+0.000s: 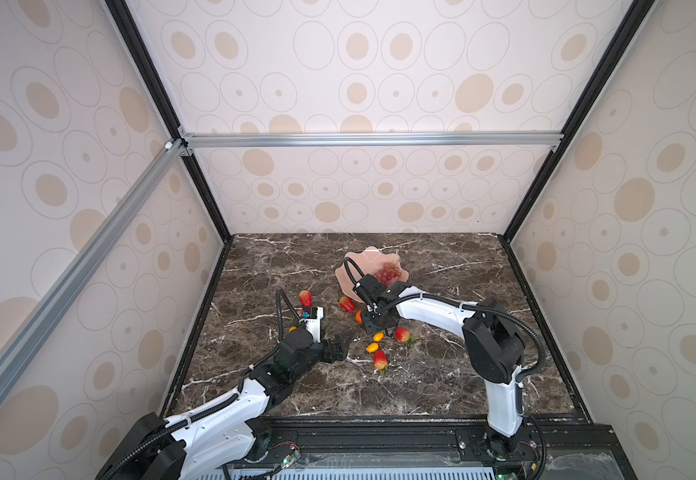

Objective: Place and organize the fake fruits in the fruit bowl
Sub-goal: 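Move the right gripper back to the tangerines and grasp another one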

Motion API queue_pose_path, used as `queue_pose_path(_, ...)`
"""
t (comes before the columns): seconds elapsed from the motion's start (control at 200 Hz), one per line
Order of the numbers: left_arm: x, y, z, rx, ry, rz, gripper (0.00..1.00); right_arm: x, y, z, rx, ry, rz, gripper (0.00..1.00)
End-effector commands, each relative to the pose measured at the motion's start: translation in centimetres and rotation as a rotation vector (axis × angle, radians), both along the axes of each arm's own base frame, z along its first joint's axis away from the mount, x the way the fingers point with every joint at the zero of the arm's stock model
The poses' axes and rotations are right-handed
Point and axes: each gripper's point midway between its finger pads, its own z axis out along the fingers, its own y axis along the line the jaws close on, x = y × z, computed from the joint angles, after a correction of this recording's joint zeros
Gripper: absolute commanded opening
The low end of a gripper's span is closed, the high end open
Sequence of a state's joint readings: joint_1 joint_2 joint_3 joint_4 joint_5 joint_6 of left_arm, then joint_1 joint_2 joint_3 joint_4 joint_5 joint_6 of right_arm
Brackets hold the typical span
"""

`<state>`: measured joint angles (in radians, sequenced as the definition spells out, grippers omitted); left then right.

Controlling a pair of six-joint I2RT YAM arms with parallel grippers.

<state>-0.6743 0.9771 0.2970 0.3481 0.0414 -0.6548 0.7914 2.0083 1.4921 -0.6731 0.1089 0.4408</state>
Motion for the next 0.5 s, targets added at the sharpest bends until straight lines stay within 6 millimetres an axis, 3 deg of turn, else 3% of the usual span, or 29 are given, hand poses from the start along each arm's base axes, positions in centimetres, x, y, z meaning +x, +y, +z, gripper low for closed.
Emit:
queue_pose_path(0.0,0.47,-0.28,1.27,-0.027,-0.028,0.013,0.98,0.13,0.09,-0.47,-0.029,0.0,0.005,0.54)
queue_pose_path(0.495,0.44,-0.34,1.52,-0.032,-0.034,0.009,0.98,1.01,0.89,-1.22,-0.028,-0.008,0.005,0.54)
